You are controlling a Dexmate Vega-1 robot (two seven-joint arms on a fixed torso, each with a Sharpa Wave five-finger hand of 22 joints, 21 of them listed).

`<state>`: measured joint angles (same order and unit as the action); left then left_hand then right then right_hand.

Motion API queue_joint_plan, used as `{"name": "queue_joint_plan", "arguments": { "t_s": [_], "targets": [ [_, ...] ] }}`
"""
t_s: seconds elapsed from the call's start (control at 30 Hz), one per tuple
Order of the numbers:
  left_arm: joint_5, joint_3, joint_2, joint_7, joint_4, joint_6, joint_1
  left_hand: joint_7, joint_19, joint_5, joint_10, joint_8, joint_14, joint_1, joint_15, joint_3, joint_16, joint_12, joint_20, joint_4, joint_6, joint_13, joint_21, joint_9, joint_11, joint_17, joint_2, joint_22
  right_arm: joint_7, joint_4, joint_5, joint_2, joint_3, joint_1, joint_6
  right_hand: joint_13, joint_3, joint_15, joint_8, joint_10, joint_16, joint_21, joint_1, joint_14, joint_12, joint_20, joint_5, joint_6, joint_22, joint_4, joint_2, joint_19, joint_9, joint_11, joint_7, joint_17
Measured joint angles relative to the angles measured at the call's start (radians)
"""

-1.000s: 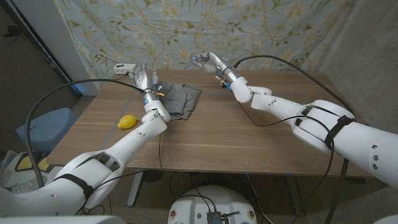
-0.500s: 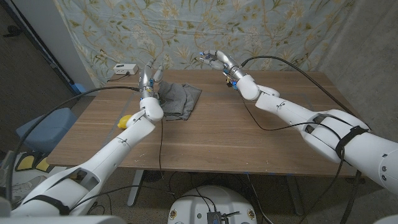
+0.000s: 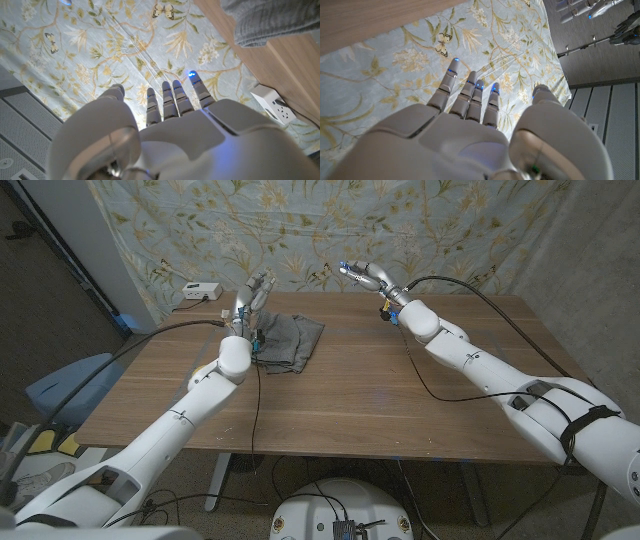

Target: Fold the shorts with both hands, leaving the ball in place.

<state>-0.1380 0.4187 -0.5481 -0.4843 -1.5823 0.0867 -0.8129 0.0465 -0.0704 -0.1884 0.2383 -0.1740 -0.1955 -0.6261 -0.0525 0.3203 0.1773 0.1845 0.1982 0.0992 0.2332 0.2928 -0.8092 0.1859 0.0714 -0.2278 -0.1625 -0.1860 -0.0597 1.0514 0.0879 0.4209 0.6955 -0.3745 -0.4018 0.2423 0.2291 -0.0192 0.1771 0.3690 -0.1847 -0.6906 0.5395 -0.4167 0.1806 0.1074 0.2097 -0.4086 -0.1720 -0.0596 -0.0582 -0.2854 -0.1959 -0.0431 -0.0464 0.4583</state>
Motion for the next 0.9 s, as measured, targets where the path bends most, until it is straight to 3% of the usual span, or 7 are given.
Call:
{"name": "queue_joint_plan", "arguments": {
  "t_s": [0.5,0.6,0.9],
  "targets": [
    [-0.174,-0.03,-0.008,0.187,0.003,0.11,-0.034,0.001,-0.007,0.008,-0.016,0.0,0.014,0.033,-0.006,-0.009,0.0,0.0,0.0,0.016,-0.012,-0.012,0.008,0.0,0.002,0.01,0.001,0.0,0.06,0.203,0.186,0.09,-0.141,-0.159,0.116,-0.001,-0.008,0.012,0.004,-0.001,0.0,0.014,-0.027,0.012,0.006,0.005,0.0,-0.002,0.0,-0.008,0.003,0.005,0.001,-0.009,0.013,-0.012],
    [-0.197,-0.034,-0.008,0.212,0.006,0.122,-0.039,0.001,-0.007,0.008,-0.016,0.0,0.019,0.043,-0.001,-0.009,0.0,0.0,0.0,0.016,-0.012,-0.014,0.014,0.0,0.002,0.01,0.0,0.0,0.061,0.235,0.234,0.106,-0.171,-0.193,0.135,-0.001,-0.011,0.013,0.008,0.002,-0.004,0.014,-0.031,0.011,0.008,0.006,-0.007,-0.004,0.0,-0.011,0.004,0.005,0.001,-0.021,0.015,-0.013],
    [-0.272,-0.044,-0.02,0.287,0.012,0.137,-0.051,-0.002,-0.016,0.008,-0.023,0.0,0.024,0.056,-0.006,-0.008,0.004,0.0,-0.001,0.023,-0.016,-0.019,0.019,0.0,0.008,0.014,0.001,0.0,0.006,0.326,0.314,0.147,-0.257,-0.298,0.174,-0.006,-0.012,0.028,0.016,0.021,-0.013,0.018,-0.042,-0.005,0.016,0.009,-0.007,-0.022,0.0,-0.012,0.003,0.001,0.001,-0.041,0.032,-0.023]
  ]
}}
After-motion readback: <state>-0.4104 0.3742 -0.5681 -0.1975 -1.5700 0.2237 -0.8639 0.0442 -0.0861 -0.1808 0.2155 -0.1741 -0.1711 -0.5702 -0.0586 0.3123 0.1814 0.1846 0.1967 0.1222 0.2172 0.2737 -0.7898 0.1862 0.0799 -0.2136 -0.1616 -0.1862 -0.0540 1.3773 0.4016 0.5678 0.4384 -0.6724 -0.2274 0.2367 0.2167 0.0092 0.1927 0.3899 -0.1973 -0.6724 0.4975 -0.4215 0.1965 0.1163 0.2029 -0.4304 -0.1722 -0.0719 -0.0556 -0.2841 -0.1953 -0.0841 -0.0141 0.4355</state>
